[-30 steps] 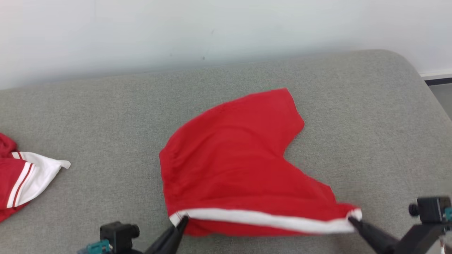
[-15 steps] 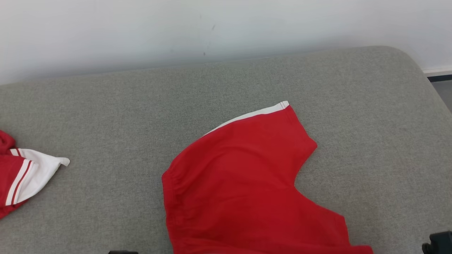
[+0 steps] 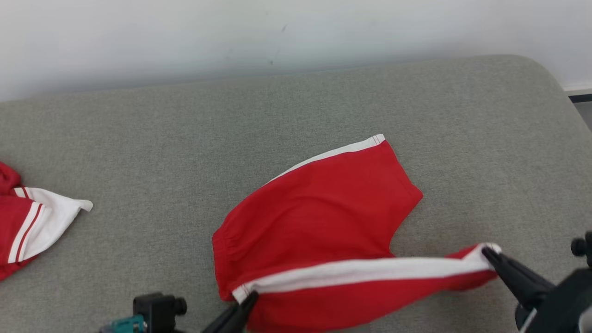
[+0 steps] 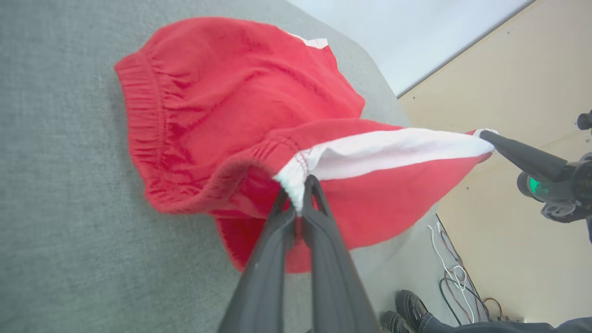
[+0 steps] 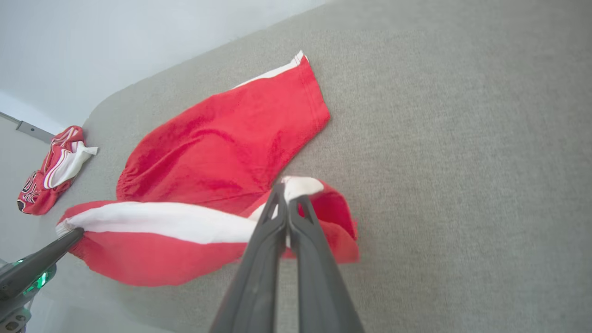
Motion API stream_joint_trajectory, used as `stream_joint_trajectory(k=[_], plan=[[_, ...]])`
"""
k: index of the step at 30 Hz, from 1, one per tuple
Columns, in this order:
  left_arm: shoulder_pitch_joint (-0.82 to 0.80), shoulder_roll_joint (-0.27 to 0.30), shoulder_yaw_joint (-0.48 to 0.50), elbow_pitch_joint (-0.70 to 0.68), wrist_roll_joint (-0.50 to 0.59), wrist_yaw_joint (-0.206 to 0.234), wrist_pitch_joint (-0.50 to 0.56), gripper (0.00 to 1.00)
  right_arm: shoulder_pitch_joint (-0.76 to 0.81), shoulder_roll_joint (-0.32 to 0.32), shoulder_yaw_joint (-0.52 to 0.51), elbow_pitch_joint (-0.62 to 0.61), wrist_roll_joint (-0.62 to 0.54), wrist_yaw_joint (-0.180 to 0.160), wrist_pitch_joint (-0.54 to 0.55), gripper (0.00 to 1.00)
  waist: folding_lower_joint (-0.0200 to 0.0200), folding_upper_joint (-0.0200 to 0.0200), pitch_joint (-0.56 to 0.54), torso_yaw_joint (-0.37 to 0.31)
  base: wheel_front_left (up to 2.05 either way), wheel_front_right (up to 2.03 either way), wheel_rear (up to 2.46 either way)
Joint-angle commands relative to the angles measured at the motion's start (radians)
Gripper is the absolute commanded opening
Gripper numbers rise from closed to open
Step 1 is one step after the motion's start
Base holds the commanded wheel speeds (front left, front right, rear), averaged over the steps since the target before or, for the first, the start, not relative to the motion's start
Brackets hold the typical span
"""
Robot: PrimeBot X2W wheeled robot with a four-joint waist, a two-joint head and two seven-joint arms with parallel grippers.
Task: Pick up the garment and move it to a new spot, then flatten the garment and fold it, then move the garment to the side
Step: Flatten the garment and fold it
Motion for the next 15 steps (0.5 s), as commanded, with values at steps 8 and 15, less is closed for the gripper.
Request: stream_joint_trajectory(k=[8, 15], plan=[[-0.166, -0.101, 0.037, 0.143, 0.033, -0.017, -0.06, 0.0, -0.266, -0.142, 0.18, 0.196, 0.001, -0.002, -0.161, 0.0, -0.0001, 0.0, 0.041, 0.034, 0.0, 0.0, 0.0], [-0.27, -0.155, 0.063, 0.277, 0.064, -0.001, -0.104, 0.0, -0.508, -0.208, 0.335, 0.407, -0.015, -0.002, -0.307, 0.0, -0.0001, 0.0, 0.089, 0.05, 0.0, 0.0, 0.0]])
